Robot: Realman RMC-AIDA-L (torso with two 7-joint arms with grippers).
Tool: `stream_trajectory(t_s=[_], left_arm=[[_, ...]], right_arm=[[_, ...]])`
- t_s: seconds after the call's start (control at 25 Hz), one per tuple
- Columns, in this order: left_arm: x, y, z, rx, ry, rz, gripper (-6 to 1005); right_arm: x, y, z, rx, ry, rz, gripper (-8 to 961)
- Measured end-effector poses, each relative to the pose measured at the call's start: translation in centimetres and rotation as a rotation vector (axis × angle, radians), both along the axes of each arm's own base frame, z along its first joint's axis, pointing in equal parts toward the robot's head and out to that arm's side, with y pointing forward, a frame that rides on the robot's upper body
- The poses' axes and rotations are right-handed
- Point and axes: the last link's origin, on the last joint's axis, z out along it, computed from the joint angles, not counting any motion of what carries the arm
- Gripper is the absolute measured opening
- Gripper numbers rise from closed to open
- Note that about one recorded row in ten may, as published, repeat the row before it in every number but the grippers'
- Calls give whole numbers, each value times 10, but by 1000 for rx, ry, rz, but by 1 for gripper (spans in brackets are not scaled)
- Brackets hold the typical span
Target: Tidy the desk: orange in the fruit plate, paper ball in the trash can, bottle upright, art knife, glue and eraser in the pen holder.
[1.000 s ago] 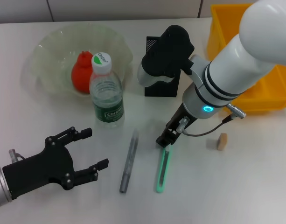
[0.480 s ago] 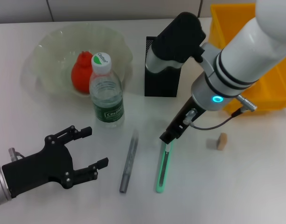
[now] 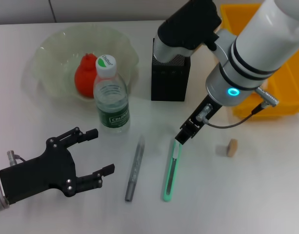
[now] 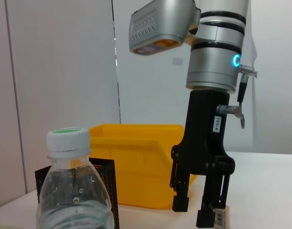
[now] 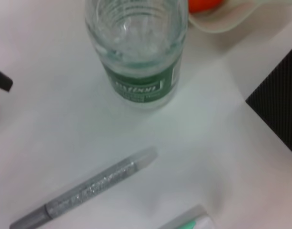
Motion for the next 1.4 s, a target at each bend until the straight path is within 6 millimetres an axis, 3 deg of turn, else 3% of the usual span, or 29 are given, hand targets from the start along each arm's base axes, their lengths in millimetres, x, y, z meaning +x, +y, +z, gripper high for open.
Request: stream_trajectory(t_s=[0.28,1.04,1.4], left_arm=[[0,-1,3,8,4,-8,827],[-5,-5,11,-40,56,-49,827],[-6,-4,12,-40,60,-52,826]], right_arm=[[-5,2,0,-14,51,-61,601],[6,12,-26,-35,33,-116,599],[6,15,-29,-31,33,-125,599]])
